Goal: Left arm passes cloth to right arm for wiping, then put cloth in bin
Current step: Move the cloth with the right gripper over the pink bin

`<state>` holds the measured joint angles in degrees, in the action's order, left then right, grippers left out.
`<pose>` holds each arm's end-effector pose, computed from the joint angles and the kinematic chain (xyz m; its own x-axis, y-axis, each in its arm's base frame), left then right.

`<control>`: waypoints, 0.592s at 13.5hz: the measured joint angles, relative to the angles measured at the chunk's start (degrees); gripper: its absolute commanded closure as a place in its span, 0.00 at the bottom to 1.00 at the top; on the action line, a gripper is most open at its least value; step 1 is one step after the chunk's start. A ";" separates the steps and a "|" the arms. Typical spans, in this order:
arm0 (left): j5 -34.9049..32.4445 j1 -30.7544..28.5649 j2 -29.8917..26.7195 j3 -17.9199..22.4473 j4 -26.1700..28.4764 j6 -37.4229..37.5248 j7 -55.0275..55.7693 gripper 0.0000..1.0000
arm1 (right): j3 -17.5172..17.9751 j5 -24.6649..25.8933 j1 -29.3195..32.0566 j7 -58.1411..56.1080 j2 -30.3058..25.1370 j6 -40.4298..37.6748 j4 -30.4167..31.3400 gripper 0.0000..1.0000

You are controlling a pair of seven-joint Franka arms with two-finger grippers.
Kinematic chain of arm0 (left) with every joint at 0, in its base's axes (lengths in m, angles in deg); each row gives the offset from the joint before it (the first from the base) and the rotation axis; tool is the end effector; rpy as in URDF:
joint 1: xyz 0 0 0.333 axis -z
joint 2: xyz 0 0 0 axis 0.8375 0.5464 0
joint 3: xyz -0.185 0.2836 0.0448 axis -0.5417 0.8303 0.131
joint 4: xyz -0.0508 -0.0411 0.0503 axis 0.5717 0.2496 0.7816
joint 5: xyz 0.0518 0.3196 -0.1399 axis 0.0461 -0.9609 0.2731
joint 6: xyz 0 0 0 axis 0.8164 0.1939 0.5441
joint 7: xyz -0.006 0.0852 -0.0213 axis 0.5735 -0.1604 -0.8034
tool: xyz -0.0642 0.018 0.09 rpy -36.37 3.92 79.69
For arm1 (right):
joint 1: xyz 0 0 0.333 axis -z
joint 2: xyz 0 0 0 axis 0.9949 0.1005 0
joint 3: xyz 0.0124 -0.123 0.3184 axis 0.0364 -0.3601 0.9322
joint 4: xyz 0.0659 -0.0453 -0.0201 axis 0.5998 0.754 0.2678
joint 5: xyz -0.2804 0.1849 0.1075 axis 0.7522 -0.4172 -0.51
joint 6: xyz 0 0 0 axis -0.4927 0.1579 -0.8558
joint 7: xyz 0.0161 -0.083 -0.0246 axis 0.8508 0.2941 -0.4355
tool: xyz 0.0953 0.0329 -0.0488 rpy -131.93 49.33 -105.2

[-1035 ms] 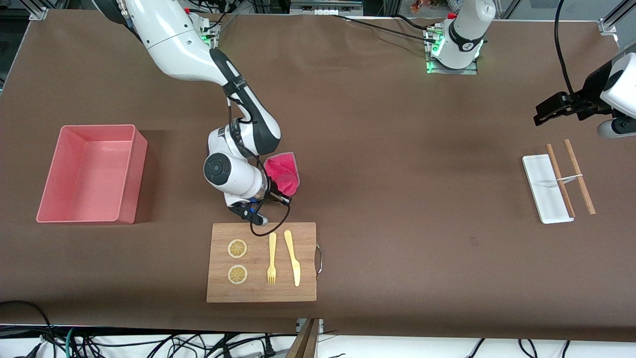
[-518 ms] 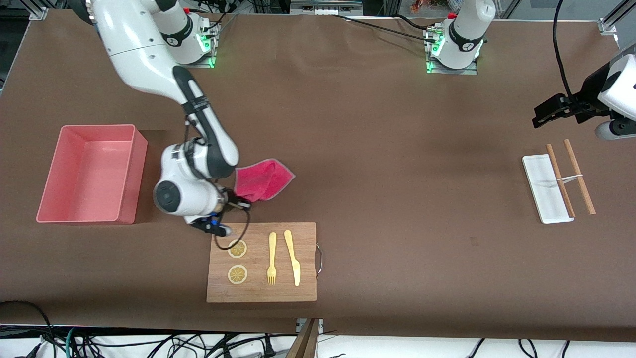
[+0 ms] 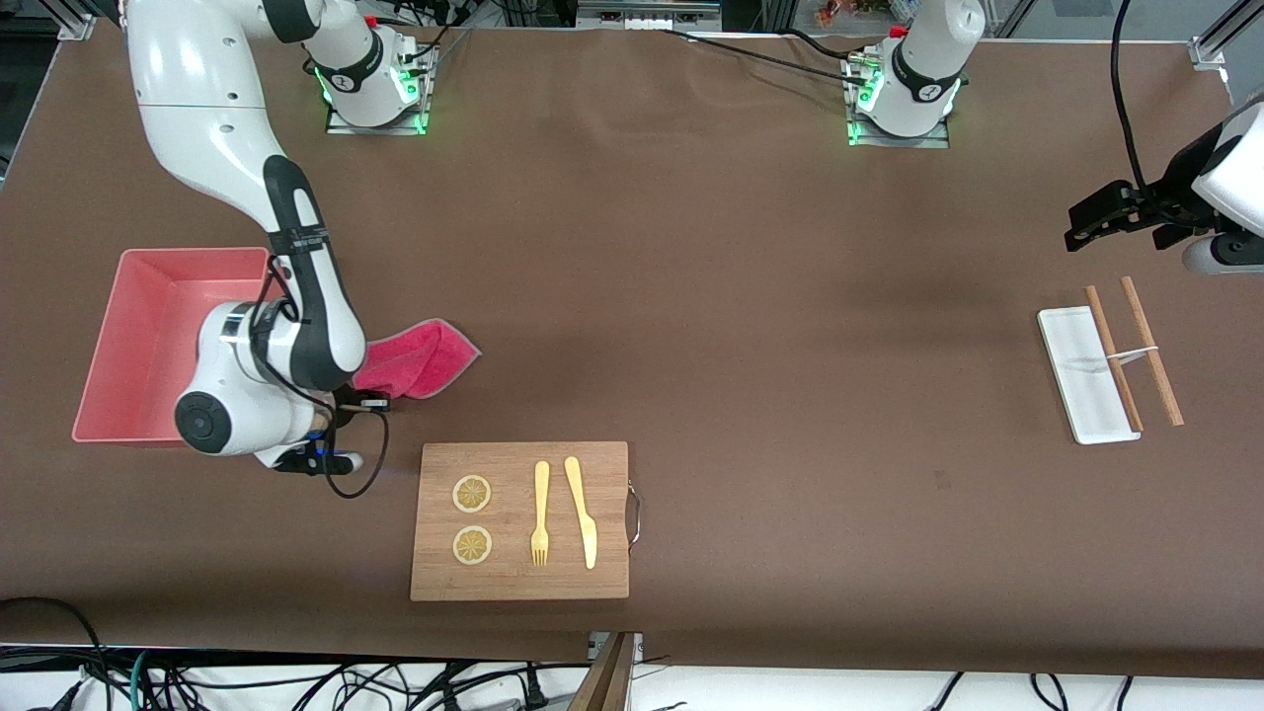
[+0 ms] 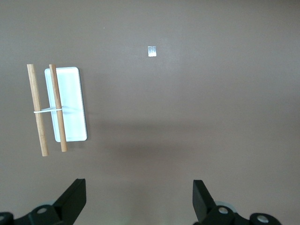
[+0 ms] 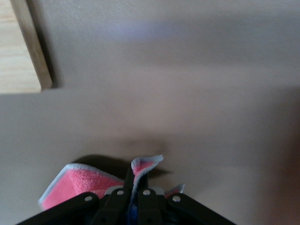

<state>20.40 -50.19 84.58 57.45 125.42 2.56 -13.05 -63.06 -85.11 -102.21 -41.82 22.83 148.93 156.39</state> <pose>0.5165 -0.0135 0.6391 0.9959 0.0529 -0.0737 0.0531 -0.9986 -0.0001 0.6581 0.0911 0.2520 0.9442 -0.0024 -0.3294 -0.0366 -0.9945 -0.0977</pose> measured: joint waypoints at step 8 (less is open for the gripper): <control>0.00 0.20 0.01 -0.30 -0.20 0.00 -0.64 0.00 | -1.00 16.45 5.34 -8.43 -16.17 -20.67 -3.94 1.00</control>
<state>20.40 -49.99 84.59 57.15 125.22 2.56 -13.69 -64.06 -68.66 -96.86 -50.25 6.67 128.26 152.45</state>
